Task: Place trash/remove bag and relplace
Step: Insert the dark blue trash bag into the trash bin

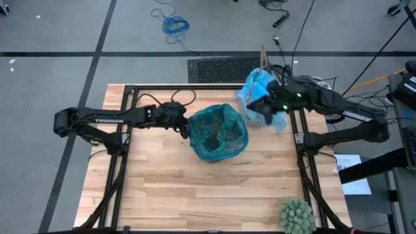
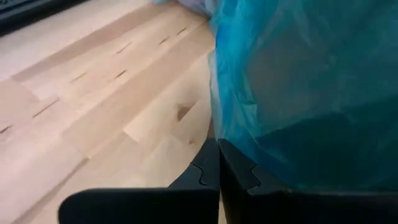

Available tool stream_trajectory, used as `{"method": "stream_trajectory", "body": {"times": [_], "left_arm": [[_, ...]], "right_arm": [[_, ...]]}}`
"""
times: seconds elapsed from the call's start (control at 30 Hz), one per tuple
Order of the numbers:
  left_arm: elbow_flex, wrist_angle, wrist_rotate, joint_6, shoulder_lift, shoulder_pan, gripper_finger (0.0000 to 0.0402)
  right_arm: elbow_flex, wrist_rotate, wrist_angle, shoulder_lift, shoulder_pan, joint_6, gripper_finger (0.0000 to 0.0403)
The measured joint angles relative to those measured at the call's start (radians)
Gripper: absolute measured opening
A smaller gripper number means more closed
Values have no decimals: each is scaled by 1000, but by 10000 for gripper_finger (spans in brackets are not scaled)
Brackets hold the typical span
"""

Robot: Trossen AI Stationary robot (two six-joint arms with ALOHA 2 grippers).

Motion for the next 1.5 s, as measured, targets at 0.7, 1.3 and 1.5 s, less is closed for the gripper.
{"method": "stream_trajectory", "body": {"times": [0.7, 1.3, 1.5], "left_arm": [[0, 107, 55, -34, 70, -33, 0], [0, 100, 18, -26, 129, -87, 0], [0, 109, 16, -27, 129, -105, 0]], "right_arm": [[0, 496, -320, 188, 642, 332, 0], [6, 755, -350, 349, 786, 653, 0], [68, 833, -321, 361, 829, 638, 0]]}}
